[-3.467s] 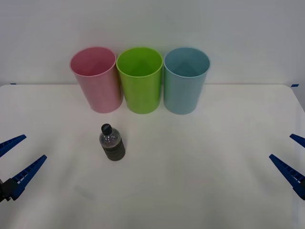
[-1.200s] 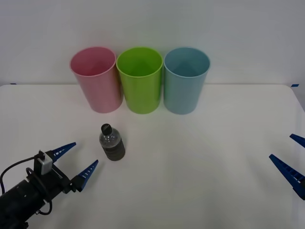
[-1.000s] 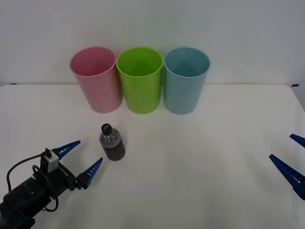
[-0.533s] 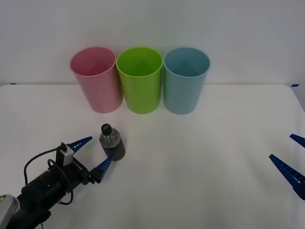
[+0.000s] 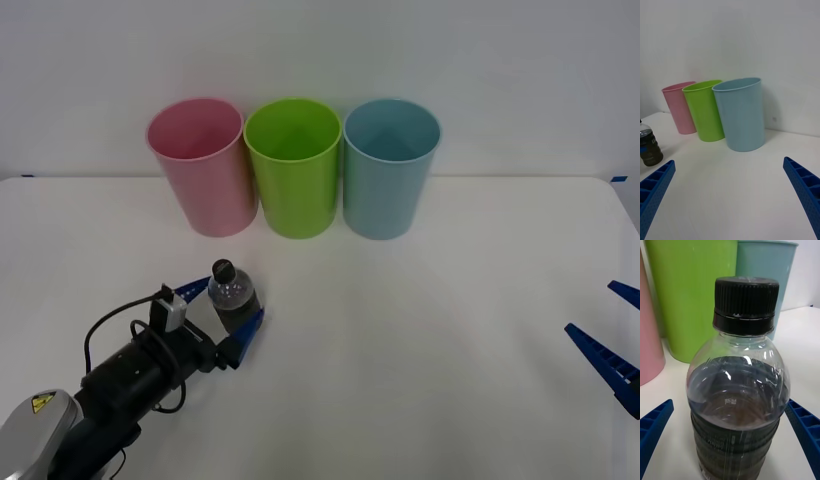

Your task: Grasp the object on the table and drop it into the matching bin: aluminum can to the light blue bin, PET bottle to the pink bin.

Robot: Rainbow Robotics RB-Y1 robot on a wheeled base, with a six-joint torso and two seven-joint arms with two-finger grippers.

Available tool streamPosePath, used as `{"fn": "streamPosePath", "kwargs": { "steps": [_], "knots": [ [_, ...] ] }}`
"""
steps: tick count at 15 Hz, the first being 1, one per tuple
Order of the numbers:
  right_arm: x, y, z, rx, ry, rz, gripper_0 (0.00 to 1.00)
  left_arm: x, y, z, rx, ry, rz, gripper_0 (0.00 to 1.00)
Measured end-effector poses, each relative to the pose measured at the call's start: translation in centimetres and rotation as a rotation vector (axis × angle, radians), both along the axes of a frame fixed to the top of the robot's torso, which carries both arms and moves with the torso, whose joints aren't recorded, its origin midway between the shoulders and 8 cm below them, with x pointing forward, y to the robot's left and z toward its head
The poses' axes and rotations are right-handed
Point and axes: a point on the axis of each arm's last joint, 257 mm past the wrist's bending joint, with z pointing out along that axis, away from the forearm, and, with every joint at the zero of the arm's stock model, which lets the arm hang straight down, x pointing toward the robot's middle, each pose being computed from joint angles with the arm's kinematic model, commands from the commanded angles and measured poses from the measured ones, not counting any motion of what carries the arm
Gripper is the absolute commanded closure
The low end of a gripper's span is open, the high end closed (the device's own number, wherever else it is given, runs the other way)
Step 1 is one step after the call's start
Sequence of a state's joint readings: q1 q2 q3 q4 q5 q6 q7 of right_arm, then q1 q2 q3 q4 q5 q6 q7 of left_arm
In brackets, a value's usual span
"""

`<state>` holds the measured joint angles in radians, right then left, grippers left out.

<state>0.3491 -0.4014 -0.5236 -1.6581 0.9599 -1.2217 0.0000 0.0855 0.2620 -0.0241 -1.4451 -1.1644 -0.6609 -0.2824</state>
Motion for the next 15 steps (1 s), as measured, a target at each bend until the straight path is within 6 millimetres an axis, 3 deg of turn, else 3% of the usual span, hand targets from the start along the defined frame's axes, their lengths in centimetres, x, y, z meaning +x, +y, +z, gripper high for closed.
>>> {"fn": "streamPosePath", "kwargs": {
  "steps": [9, 11, 12, 15],
  "knots": [
    [0.0, 0.0, 0.0, 0.0, 0.0, 0.0, 0.0, 0.76, -0.85, -0.47, 0.005, 0.003, -0.001, 0.02],
    [0.0, 0.0, 0.0, 0.0, 0.0, 0.0, 0.0, 0.79, -0.78, -0.46, 0.004, 0.003, 0.001, 0.84],
    [0.0, 0.0, 0.0, 0.0, 0.0, 0.0, 0.0, 0.78, -0.8, -0.46, 0.002, 0.004, 0.0, 1.0],
    [0.0, 0.0, 0.0, 0.0, 0.0, 0.0, 0.0, 0.78, -0.78, -0.47, -0.001, 0.007, 0.001, 1.0]
  ]
}}
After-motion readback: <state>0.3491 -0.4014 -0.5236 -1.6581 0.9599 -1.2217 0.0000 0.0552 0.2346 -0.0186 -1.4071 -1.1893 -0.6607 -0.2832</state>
